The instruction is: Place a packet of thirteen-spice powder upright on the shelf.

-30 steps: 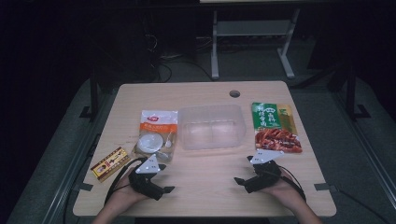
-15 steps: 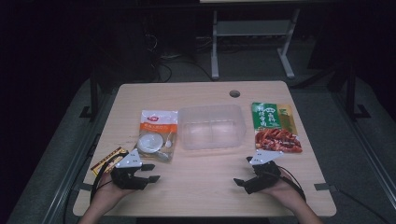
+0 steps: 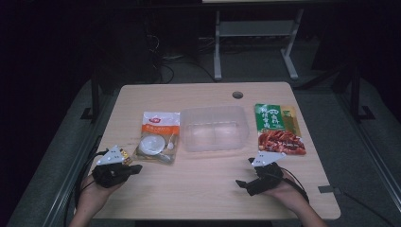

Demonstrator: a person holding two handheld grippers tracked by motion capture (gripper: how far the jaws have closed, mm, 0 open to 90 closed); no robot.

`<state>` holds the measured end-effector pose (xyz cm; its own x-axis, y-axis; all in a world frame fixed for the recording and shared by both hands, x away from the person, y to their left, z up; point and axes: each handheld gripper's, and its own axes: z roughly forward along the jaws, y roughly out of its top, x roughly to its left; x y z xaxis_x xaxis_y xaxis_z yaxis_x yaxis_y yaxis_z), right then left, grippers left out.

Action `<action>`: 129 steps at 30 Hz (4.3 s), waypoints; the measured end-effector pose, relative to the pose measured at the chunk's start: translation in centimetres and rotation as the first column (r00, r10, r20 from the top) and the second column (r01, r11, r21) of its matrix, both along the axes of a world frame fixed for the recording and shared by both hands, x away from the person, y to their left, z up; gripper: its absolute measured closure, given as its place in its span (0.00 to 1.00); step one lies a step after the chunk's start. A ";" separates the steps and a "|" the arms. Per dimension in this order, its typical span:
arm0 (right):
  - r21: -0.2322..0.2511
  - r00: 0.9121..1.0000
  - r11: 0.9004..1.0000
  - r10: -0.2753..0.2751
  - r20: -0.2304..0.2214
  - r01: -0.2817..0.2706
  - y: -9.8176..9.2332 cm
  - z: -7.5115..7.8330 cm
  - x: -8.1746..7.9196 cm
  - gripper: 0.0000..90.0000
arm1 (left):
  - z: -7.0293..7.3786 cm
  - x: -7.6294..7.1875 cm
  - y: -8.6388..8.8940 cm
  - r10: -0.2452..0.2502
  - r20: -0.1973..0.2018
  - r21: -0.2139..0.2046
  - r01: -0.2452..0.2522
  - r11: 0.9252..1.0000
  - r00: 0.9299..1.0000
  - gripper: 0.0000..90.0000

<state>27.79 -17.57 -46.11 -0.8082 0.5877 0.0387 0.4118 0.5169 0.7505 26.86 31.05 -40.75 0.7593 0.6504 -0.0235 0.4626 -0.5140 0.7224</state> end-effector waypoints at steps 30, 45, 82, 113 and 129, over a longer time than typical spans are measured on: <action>-0.007 1.000 1.000 0.005 -0.001 -0.005 0.3 0.0 0.2 0.07 | -2.3 2.0 12.2 0.407 -0.005 0.028 -0.407 0.913 0.913 1.00; -0.004 1.000 1.000 0.005 -0.003 -0.005 0.2 0.0 0.1 0.07 | -3.8 1.9 11.8 0.393 -0.086 0.070 -0.388 0.919 0.915 1.00; -0.010 1.000 1.000 0.003 -0.005 -0.003 0.2 0.0 0.1 0.07 | -4.0 1.4 6.1 0.345 -0.160 0.133 -0.326 0.936 0.925 0.28; 0.003 0.999 0.999 0.046 -0.020 -0.046 0.4 0.4 0.1 0.07 | -1.6 1.0 5.7 0.320 -0.112 0.091 -0.311 0.946 0.941 0.35; 0.022 0.993 0.993 0.117 -0.013 -0.117 0.8 1.4 -0.4 0.07 | 0.6 0.7 -1.3 0.061 -0.055 -0.025 -0.062 0.998 0.997 0.35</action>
<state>27.34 -16.81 -44.73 -0.8705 0.4883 0.0617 0.3601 0.5464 0.7561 27.54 29.80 -40.10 0.7152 0.6942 -0.0809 0.5312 -0.4648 0.7084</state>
